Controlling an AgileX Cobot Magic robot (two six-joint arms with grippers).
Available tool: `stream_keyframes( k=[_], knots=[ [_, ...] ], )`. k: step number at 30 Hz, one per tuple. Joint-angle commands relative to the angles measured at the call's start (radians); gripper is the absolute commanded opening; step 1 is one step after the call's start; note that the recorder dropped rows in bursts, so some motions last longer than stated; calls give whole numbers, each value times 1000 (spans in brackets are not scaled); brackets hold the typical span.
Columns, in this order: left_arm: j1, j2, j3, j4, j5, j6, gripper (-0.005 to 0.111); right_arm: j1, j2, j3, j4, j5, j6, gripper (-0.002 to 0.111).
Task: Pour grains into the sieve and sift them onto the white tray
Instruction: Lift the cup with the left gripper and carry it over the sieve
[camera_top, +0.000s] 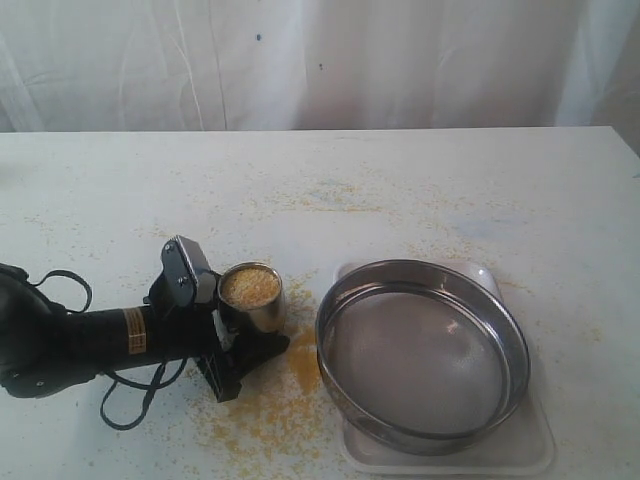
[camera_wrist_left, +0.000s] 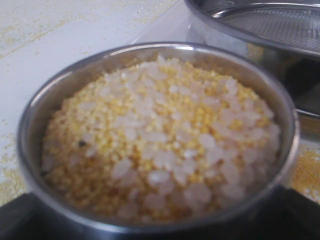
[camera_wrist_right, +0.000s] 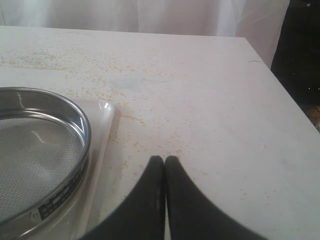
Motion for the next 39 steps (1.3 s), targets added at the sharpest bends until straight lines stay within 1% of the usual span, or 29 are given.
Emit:
stream_keyframes(
  k=[1,3,17,19,20,21,22,24,26,27,35,39],
  knots=[
    [-5,9,-10,54,48,4,64,8,-3,1,0,-4,-8,0],
    [-5,9,-10,54,48,7,61,8,-3,1,0,-4,-8,0],
    [-5,9,-10,33,48,5,61,8,-3,1,2,-4,-8,0],
    [-5,9,-10,8,48,5,61,8,-3,1,2,-4,-8,0],
    [-5,9,-10,-5,48,5,59,8,-3,1,2,-4,-8,0],
    [-5,9,-10,-15,48,5,55,8,-3,1,2,-4,-8,0],
    [-5,9,-10,-26,48,5,48,8,-3,1,2,-4,-8,0],
    [-5,9,-10,-41,48,5,29,8,-3,1,2,-4,-8,0],
    [-5,9,-10,-53,48,15,7,8,-3,1,2,-4,-8,0],
    [-5,9,-10,-58,48,20,0,8,-3,1,2,-4,-8,0],
    [-5,2,-10,-67,48,55,0,8,-3,1,2,-4,-8,0],
    [-5,-40,-10,-122,48,89,0,8,-3,1,0,-4,-8,0]
  ],
)
